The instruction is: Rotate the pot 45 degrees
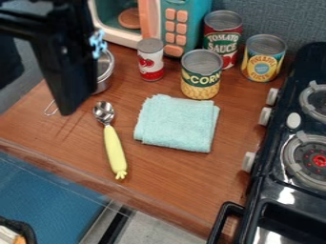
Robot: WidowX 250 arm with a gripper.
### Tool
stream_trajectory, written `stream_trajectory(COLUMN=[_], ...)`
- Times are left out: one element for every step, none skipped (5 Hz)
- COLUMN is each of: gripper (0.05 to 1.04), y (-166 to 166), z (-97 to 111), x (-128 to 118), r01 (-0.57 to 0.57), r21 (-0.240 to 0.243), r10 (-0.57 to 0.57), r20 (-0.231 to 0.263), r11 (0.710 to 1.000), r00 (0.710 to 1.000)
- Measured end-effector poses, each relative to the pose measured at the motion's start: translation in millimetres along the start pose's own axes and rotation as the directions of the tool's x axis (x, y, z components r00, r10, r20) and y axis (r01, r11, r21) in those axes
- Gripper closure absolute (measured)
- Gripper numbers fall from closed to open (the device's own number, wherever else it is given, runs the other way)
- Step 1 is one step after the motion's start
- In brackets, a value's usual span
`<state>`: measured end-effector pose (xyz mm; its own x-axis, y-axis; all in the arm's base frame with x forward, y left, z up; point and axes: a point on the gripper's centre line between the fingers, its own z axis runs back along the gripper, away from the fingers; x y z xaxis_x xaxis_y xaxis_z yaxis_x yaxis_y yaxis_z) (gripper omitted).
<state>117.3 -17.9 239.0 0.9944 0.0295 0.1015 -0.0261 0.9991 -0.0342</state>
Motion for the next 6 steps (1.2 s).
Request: stream_trajectory(gripper=[0.082, 0.084, 0.084, 0.084, 0.084, 0.084], y=[2, 44, 65, 85, 108, 120], z=[-3, -11, -27, -42, -73, -100], x=[-2, -8, -2, 12, 34, 53], r01=[0.009, -0.086, -0.11, -0.134, -0.149, -0.16], r21=[-0.007, -0.029, -0.013, 0.01, 0.038, 0.072], r10=[-0.01, 0.086, 0.11, 0.134, 0.151, 0.167], r20=[-0.011, -0.01, -0.025, -0.031, -0.063, -0.093], r11=[1.0, 0.996, 0.994, 0.991, 0.988, 0.984], r00=[1.0, 0.996, 0.994, 0.99, 0.986, 0.982])
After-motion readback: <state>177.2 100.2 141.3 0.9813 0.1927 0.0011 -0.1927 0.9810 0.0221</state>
